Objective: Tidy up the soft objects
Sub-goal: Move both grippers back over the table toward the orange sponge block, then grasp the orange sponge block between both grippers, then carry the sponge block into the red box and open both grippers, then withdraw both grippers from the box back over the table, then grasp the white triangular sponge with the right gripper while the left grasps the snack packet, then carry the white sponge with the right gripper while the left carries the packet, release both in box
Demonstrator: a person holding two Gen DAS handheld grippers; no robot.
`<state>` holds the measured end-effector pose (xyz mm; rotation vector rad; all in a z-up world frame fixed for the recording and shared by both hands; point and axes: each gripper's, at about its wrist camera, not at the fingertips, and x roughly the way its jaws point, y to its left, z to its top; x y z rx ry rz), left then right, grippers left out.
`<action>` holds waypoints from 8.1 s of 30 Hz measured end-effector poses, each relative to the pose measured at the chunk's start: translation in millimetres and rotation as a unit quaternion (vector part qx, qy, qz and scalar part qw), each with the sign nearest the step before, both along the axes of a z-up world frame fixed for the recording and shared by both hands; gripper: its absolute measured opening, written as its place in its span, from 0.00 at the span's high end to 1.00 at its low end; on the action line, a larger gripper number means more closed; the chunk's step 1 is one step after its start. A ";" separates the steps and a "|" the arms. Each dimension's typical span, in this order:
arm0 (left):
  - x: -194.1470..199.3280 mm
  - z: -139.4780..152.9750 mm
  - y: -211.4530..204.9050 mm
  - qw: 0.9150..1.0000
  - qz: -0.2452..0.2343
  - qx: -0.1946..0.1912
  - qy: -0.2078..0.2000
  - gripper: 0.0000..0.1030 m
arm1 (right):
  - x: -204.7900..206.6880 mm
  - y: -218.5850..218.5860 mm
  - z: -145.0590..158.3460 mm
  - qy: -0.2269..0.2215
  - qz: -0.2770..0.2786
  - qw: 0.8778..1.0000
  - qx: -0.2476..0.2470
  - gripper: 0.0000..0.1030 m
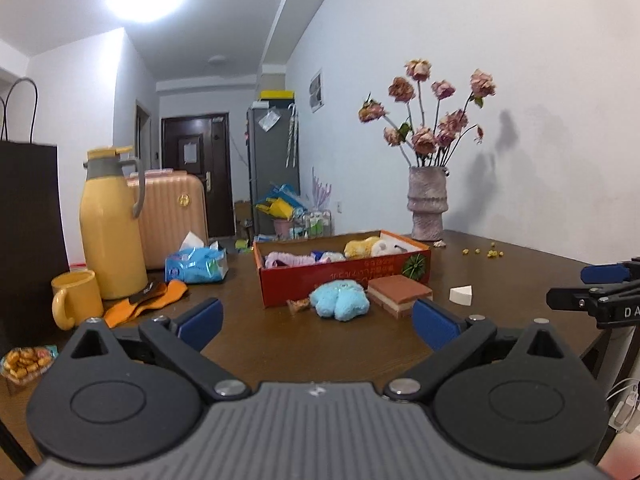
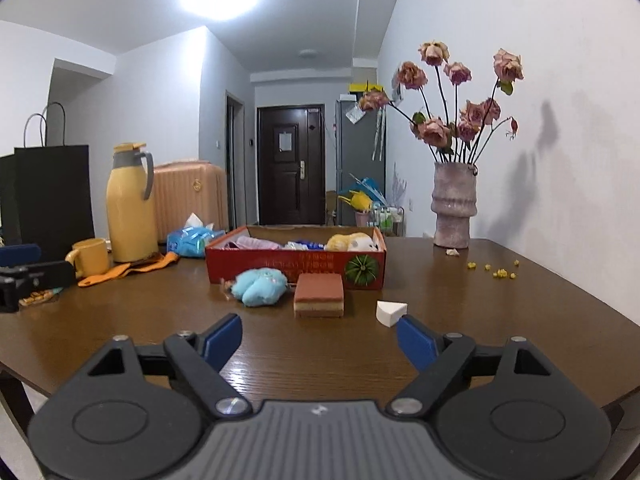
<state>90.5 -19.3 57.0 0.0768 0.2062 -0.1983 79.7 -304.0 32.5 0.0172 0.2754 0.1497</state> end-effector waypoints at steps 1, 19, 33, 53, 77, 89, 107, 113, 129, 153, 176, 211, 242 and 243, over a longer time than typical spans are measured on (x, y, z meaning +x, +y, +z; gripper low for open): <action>3.9 -1.2 -2.2 1.000 0.003 0.001 0.004 0.00 | 1.3 0.0 -0.9 -0.002 -0.002 1.000 0.002 0.18; 121.8 -49.3 -5.3 0.992 -0.022 -0.010 0.121 0.00 | 122.6 40.0 -31.5 0.068 0.042 0.997 -0.010 0.18; 203.2 -62.1 -3.3 0.984 0.004 -0.029 0.174 0.00 | 297.8 40.7 -49.6 0.180 0.015 0.983 -0.020 0.33; 172.1 -62.6 -66.3 0.954 -0.108 -0.090 0.266 0.46 | 120.2 -7.0 -55.7 0.111 0.093 0.989 -0.022 0.23; 197.3 -56.2 -54.9 0.930 -0.123 -0.144 0.316 0.68 | 161.7 -25.1 -77.7 0.160 0.070 0.955 0.239 0.69; 208.8 -32.9 -45.9 0.928 -0.140 -0.196 0.286 0.70 | 163.0 -14.4 -41.6 0.114 0.072 0.973 0.188 0.69; 468.4 -10.7 -111.8 0.928 -0.113 -0.187 0.302 0.73 | 434.2 -57.2 15.9 0.159 0.040 0.978 0.129 0.70; 483.2 -46.9 -108.9 0.912 -0.115 -0.186 0.347 0.71 | 455.8 -42.2 -5.0 0.204 0.041 0.976 0.064 0.60; 363.1 38.7 -66.2 0.991 -0.010 -0.026 0.133 0.32 | 368.0 -37.9 60.4 0.097 0.072 0.993 -0.001 0.44; 130.8 2.5 23.2 0.987 0.129 -0.010 0.091 0.08 | 119.6 19.2 37.6 -0.008 0.111 0.993 -0.025 0.32; 281.2 -58.3 -4.1 0.977 0.037 0.021 0.211 0.37 | 215.0 -38.9 -34.8 0.115 0.009 0.993 0.005 0.42; 244.5 -42.3 8.3 0.976 0.031 -0.010 0.216 0.86 | 205.3 -37.4 -39.8 0.146 0.020 0.989 0.026 0.72; 285.7 52.2 -22.9 0.979 -0.106 -0.051 0.168 0.85 | 204.6 23.8 64.5 0.031 0.143 0.989 -0.009 0.70; 306.8 51.8 -27.7 0.976 -0.110 -0.053 0.182 0.85 | 224.3 26.0 68.1 0.032 0.148 0.988 -0.011 0.70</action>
